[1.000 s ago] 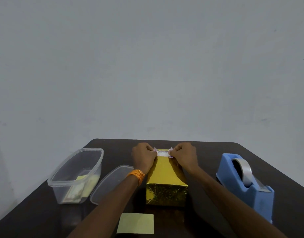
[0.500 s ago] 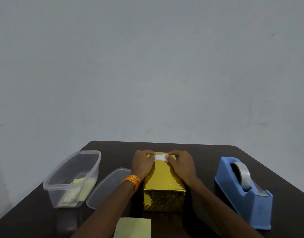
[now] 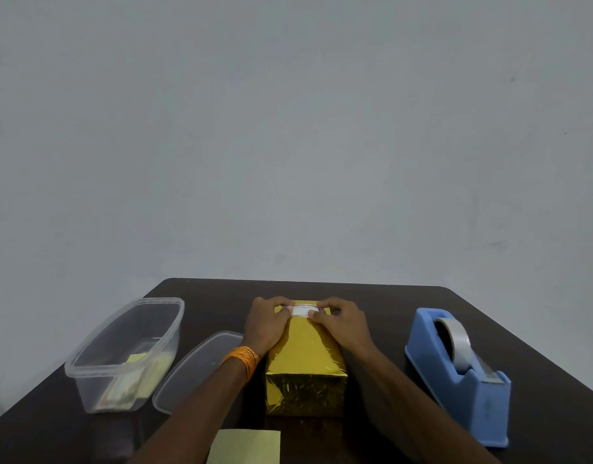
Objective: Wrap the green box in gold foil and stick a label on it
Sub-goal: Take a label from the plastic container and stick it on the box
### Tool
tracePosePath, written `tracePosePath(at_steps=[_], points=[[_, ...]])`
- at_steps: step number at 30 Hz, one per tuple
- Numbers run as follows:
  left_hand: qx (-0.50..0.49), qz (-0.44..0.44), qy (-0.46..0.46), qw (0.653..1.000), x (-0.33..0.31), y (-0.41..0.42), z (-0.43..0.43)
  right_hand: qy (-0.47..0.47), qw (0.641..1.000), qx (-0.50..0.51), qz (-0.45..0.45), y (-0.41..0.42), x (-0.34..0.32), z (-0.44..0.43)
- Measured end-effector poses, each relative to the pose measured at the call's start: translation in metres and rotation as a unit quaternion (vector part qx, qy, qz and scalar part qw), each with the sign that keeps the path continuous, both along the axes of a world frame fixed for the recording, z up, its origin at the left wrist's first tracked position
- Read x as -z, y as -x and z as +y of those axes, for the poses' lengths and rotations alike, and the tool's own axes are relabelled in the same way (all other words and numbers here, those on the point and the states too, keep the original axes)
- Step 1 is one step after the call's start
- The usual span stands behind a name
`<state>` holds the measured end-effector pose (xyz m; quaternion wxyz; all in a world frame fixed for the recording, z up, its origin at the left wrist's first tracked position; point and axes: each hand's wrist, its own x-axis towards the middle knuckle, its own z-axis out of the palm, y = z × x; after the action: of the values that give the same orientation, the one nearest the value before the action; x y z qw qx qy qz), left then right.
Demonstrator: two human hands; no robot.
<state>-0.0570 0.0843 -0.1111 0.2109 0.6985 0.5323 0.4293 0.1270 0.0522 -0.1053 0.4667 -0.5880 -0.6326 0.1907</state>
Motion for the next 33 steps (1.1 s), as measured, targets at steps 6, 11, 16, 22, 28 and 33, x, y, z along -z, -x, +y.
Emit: tracePosePath(at_steps=[6, 11, 16, 22, 28, 33], points=[[-0.019, -0.045, -0.002, 0.999, 0.003, 0.000, -0.002, 0.018, 0.999, -0.007, 0.047, -0.003, 0.004, -0.002], [-0.023, -0.046, -0.009, 0.999, 0.000, 0.001, -0.004, 0.013, 0.999, 0.003, 0.046, -0.007, 0.000, -0.001], [-0.012, -0.018, -0.023, 0.999, -0.002, 0.000, -0.004, 0.027, 0.995, 0.066, -0.069, 0.012, -0.010, 0.003], [-0.018, -0.030, -0.003, 0.999, 0.001, 0.002, 0.000, 0.022, 0.995, 0.074, -0.066, 0.009, -0.009, 0.002], [-0.009, -0.046, 0.019, 0.999, 0.000, 0.001, -0.003, 0.016, 0.998, 0.001, 0.056, -0.008, 0.000, -0.003], [-0.027, -0.069, 0.021, 0.997, -0.005, 0.001, -0.011, 0.041, 0.994, -0.033, 0.097, -0.013, -0.003, -0.008]])
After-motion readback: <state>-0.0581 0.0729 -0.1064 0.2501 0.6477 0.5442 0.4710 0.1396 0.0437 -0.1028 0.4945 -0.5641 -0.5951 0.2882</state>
